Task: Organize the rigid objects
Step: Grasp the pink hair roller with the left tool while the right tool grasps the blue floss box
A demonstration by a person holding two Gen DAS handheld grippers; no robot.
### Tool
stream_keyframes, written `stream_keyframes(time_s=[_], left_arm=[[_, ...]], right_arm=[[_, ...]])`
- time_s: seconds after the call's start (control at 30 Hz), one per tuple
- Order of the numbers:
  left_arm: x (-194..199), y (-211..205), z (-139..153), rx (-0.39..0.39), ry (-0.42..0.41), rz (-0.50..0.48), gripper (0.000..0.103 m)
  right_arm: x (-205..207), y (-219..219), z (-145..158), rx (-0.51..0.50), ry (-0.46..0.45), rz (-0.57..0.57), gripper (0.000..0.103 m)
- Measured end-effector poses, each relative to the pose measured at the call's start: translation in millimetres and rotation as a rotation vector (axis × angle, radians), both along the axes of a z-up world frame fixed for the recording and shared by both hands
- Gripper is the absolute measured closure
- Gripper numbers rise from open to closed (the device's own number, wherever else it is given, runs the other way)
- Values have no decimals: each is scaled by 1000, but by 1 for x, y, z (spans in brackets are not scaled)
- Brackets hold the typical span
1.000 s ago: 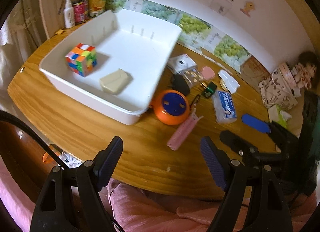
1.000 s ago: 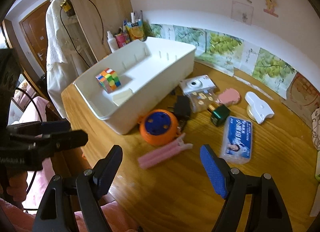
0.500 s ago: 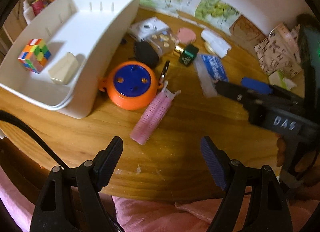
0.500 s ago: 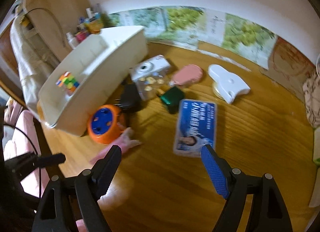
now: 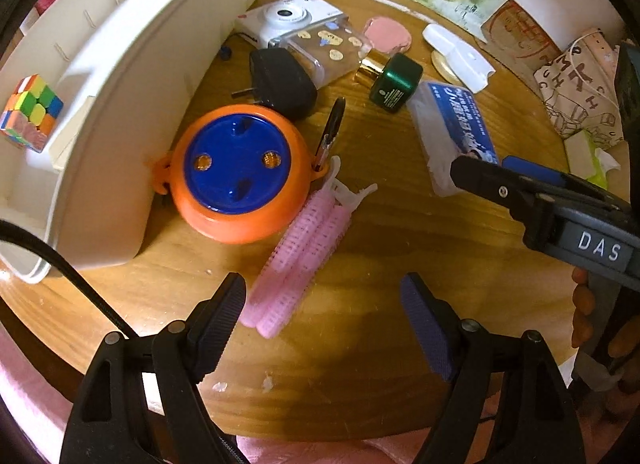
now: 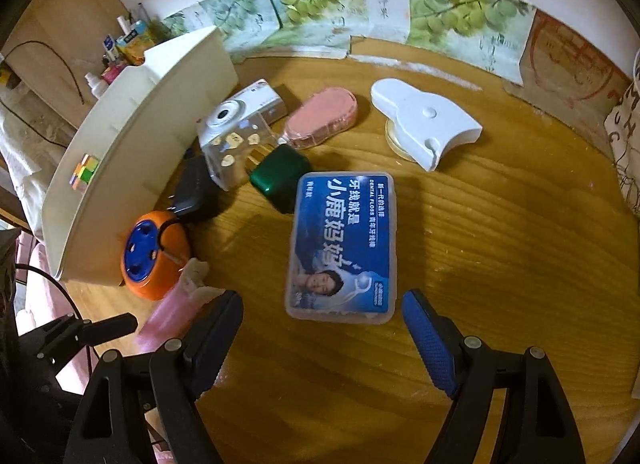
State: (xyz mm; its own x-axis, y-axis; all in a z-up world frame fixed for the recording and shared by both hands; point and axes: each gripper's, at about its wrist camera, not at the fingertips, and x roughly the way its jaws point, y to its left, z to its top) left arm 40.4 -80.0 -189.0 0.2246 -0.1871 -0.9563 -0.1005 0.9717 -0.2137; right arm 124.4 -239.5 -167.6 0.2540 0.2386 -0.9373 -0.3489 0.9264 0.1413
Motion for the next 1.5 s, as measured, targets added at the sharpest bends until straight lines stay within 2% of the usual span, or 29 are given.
stream_keyframes(time_s=[0.13, 0.43, 0.63, 0.73, 0.87, 1.1, 1.2, 1.5], left_arm=[[6, 0, -5, 0, 18, 15, 24], [13, 4, -12, 6, 43, 53, 53], [15, 8, -14, -11, 43, 55, 66], [17, 7, -15, -39, 48, 48, 70], [16, -2, -14, -43, 44, 36, 73], [8, -7, 0, -36, -19, 16, 74], [5, -3, 7, -58, -42, 21, 74], [-3, 5, 42, -70, -147, 17, 75]], right_arm=[[10, 6, -7, -23, 9, 5, 20], [23, 13, -15, -57, 8, 7, 20], [26, 16, -20, -87, 13, 24, 38], [25, 15, -20, -97, 10, 38, 39], [24, 14, -20, -93, 22, 46, 40], [19, 13, -13, -79, 15, 55, 40], [13, 14, -6, -65, 0, 62, 40], [1, 22, 16, -13, -21, 68, 40]])
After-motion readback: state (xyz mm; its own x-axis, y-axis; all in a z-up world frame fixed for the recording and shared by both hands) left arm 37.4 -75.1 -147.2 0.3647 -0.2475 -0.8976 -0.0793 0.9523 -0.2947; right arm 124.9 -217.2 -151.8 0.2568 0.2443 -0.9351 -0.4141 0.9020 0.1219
